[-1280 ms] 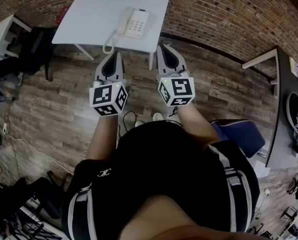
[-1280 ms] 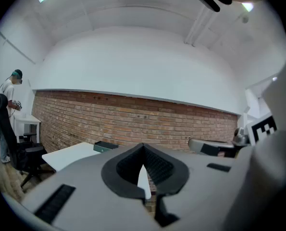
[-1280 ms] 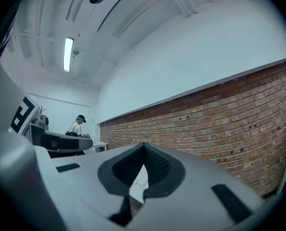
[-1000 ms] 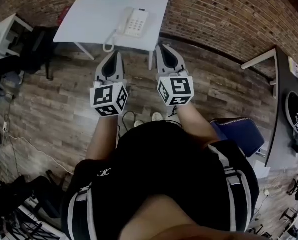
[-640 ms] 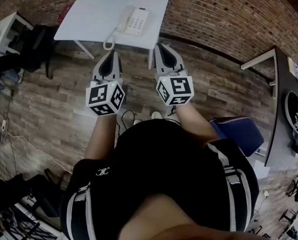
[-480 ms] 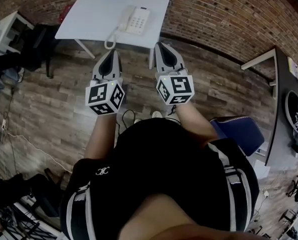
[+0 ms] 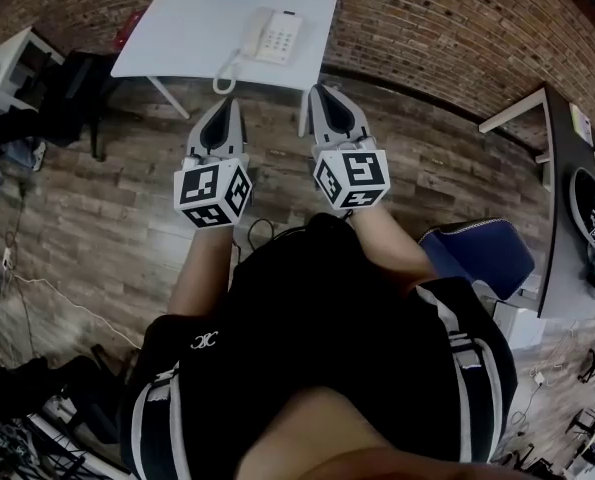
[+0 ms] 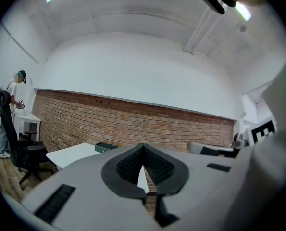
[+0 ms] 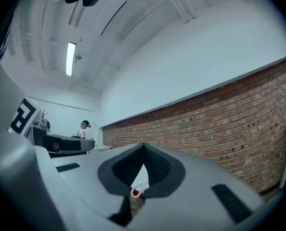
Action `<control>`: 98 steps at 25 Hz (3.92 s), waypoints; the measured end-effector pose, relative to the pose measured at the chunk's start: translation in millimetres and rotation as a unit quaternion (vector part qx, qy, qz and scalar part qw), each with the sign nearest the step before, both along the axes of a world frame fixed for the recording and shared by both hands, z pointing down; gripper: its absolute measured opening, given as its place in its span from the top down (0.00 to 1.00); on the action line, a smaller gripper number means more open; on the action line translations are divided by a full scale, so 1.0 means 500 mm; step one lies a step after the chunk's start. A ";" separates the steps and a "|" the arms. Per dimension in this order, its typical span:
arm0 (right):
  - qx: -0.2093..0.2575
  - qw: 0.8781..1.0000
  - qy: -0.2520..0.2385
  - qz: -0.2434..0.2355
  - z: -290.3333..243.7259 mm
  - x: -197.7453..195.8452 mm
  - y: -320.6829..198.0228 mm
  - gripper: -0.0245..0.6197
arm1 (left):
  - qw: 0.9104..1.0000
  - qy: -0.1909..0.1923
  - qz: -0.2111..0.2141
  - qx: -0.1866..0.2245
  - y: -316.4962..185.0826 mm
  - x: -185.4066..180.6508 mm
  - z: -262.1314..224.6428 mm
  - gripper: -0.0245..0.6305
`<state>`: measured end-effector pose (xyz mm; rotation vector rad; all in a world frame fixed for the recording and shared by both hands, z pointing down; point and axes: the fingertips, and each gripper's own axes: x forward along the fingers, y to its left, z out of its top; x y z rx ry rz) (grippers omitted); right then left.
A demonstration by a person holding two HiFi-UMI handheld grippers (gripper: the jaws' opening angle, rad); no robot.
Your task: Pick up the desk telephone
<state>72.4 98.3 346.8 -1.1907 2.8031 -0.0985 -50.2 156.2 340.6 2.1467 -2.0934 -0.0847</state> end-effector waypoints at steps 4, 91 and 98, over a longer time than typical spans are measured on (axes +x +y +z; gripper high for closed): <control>-0.001 1.000 0.000 0.007 0.009 0.000 0.019 0.96 | 1.000 -0.007 0.010 -0.001 0.013 0.008 0.007 0.96; -0.417 0.907 -0.024 0.055 0.536 -0.234 -0.838 0.83 | 0.864 0.164 0.271 -0.391 -0.895 -0.296 0.502 0.60; -0.461 0.885 -0.072 0.015 0.569 -0.251 -0.844 0.72 | 0.827 0.214 0.298 -0.427 -0.900 -0.298 0.566 0.50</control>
